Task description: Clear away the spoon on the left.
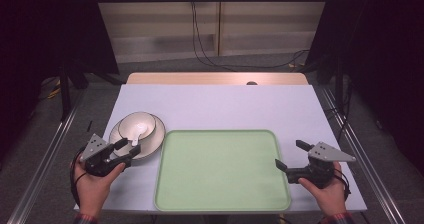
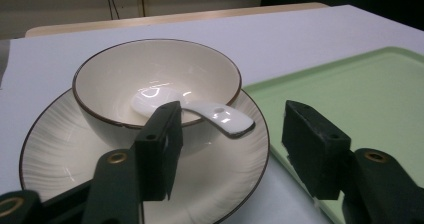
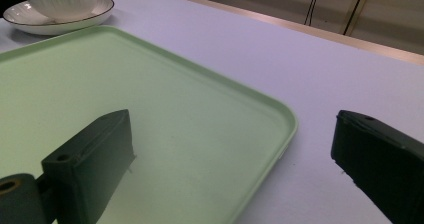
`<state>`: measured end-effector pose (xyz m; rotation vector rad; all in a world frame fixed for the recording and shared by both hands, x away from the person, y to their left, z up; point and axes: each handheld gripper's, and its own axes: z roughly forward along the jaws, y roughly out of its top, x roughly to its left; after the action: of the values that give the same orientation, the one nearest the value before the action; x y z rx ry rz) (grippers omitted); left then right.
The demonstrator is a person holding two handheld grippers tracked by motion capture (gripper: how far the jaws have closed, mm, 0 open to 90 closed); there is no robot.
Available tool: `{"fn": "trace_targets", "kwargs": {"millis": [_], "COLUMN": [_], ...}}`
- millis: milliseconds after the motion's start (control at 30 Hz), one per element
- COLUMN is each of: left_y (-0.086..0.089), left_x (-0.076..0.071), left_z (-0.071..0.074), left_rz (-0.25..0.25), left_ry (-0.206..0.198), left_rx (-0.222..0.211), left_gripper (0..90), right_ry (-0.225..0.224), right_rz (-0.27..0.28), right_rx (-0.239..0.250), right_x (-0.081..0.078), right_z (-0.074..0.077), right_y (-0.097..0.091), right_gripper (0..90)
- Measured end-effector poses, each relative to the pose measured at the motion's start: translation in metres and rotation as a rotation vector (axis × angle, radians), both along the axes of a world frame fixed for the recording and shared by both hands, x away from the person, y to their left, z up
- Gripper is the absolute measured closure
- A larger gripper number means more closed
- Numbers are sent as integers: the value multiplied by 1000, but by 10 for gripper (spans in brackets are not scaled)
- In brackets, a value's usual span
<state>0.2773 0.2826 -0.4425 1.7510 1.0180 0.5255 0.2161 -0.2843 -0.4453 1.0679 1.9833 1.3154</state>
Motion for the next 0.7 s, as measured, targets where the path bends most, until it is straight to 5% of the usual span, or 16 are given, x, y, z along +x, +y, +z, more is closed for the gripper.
{"fn": "trace_targets", "kwargs": {"millis": [700], "left_y": [2], "left_x": [1], "left_z": [-1], "left_rz": [9], "left_ry": [7], "left_rx": [-12], "left_gripper": [580], "right_ry": [4], "right_rz": [2], "right_rx": [-1], "right_x": [-1], "right_z": [0], "right_y": [-1], "right_gripper": [31]}}
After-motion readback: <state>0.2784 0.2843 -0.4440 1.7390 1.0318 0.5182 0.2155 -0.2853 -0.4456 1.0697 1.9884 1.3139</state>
